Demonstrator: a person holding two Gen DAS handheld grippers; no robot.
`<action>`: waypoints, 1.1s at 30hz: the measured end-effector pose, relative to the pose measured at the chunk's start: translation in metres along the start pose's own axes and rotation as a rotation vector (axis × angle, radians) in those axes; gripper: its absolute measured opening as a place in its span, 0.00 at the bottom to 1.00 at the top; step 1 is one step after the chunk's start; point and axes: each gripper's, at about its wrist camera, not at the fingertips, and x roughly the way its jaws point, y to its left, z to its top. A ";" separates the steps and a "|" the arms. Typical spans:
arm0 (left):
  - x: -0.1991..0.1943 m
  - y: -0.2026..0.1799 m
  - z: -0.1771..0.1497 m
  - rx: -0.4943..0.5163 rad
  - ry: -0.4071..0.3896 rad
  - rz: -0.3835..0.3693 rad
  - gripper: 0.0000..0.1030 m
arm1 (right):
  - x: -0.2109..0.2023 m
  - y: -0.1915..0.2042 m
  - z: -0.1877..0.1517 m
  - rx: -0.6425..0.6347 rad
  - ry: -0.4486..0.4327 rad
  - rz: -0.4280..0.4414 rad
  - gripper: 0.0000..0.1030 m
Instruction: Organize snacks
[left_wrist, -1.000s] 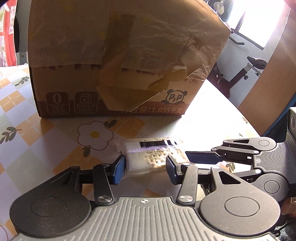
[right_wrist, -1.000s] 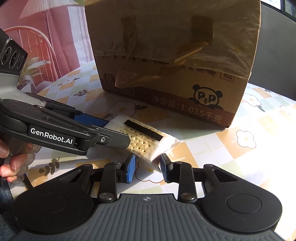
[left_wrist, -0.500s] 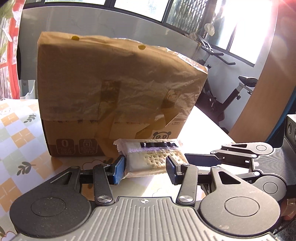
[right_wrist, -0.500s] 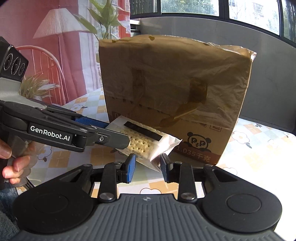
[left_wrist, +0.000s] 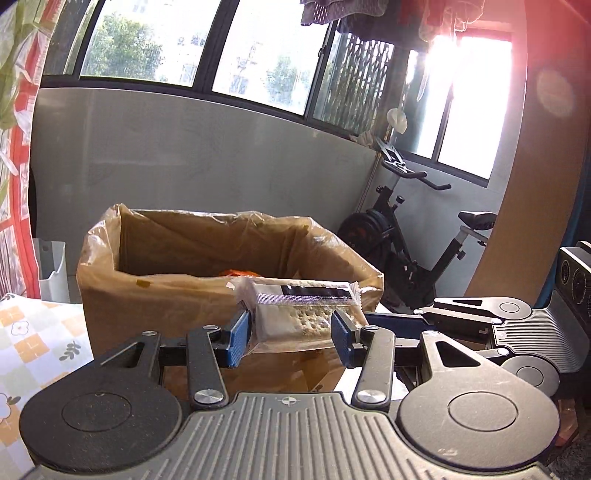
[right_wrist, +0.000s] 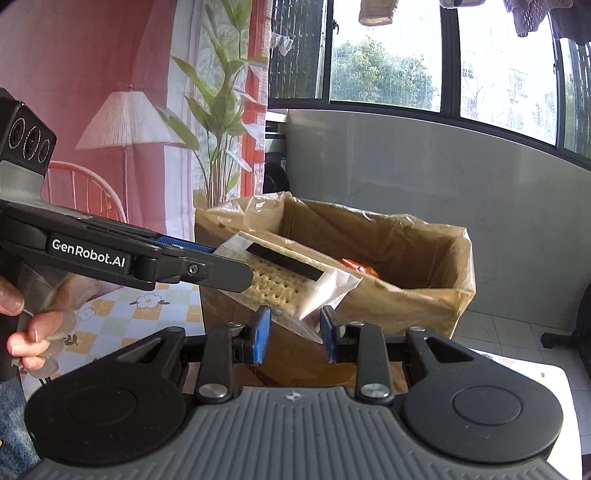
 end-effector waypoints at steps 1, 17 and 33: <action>0.003 0.002 0.007 -0.001 -0.008 -0.002 0.49 | 0.002 -0.003 0.007 -0.006 -0.011 -0.001 0.31; 0.073 0.048 0.078 -0.007 0.021 0.167 0.50 | 0.114 -0.066 0.060 0.068 0.100 -0.088 0.41; 0.003 0.003 0.070 0.077 -0.023 0.211 0.90 | 0.037 -0.057 0.049 0.172 0.073 -0.128 0.96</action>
